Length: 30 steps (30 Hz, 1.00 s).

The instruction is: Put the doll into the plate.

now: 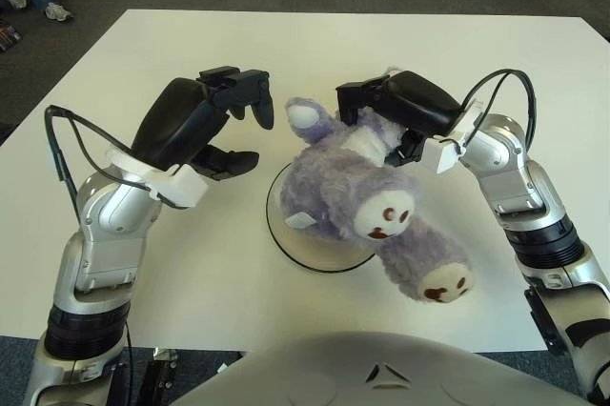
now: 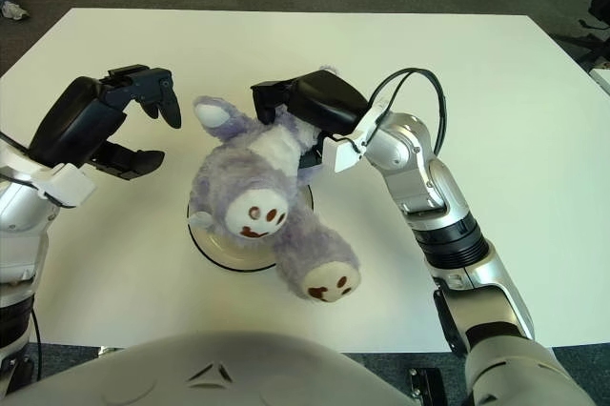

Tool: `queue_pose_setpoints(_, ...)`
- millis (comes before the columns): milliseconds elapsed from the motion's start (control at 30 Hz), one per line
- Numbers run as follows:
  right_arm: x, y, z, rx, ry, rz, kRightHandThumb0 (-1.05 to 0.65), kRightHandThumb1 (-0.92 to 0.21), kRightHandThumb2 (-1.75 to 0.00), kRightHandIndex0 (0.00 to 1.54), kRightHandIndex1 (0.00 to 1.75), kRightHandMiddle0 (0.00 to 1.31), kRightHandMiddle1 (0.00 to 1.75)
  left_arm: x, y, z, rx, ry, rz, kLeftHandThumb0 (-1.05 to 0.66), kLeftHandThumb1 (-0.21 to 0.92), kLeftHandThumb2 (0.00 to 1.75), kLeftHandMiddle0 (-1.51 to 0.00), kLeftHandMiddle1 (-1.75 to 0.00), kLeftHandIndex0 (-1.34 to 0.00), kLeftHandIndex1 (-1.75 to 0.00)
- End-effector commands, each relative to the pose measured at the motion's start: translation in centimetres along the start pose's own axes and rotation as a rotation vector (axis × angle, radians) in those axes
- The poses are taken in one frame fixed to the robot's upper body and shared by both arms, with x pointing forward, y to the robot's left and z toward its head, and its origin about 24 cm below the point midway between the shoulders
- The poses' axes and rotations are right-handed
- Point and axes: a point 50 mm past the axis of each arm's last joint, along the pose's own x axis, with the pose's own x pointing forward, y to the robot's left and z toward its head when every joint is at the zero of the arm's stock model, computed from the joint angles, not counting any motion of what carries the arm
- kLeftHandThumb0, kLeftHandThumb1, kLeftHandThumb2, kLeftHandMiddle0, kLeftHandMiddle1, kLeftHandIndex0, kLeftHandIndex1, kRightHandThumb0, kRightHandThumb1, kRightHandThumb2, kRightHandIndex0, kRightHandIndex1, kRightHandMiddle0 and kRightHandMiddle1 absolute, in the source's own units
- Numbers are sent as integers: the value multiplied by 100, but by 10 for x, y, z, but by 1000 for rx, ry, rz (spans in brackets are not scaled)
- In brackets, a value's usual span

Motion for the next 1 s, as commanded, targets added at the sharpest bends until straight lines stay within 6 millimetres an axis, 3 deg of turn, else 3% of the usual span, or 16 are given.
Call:
queue_pose_setpoints(0, -3, -4, 1, -22, 6, 7, -1, -36, -122, 45, 174, 55, 162, 1, 3, 0, -7, 2, -9, -1, 17, 148, -60, -175, -59, -174)
queue_pose_setpoints(400, -2, -5, 2, -21, 3, 61, -1, -52, -99, 33, 175, 53, 150, 1, 5, 3, -21, 16, -23, -1, 19, 146, -59, -175, -58, -174)
queue_pose_setpoints(533, -2, -5, 2, -24, -2, 72, 0, -64, -83, 30, 175, 46, 146, 1, 5, 3, -5, 24, -27, -1, 18, 142, -69, -175, -62, -156)
queue_pose_setpoints(600, -2, -6, 2, -25, -3, 79, -22, -71, -67, 14, 175, 47, 149, 1, 5, 3, 5, 29, -30, -1, 17, 141, -71, -175, -62, -152)
queue_pose_setpoints(700, -3, -5, 2, -24, -4, 89, -34, -38, -93, 5, 156, 18, 139, 1, 5, 3, 17, 33, -33, -1, 17, 142, -72, -175, -62, -151)
queue_pose_setpoints(767, -3, -5, 2, -17, 0, 94, -37, -29, -102, 2, 141, 9, 130, 2, 4, 3, 20, 30, -29, -1, 16, 142, -73, -175, -63, -151)
queue_pose_setpoints(833, -4, -5, 1, -16, 5, 101, -39, -25, -106, 1, 129, 5, 122, 3, 4, 4, 21, 22, -21, -1, 15, 143, -74, -175, -64, -150)
queue_pose_setpoints(967, -5, -4, -2, -20, 7, 111, -49, -28, -102, 1, 106, 1, 109, 4, 4, 3, 23, 17, -19, -1, 15, 144, -74, -175, -64, -150)
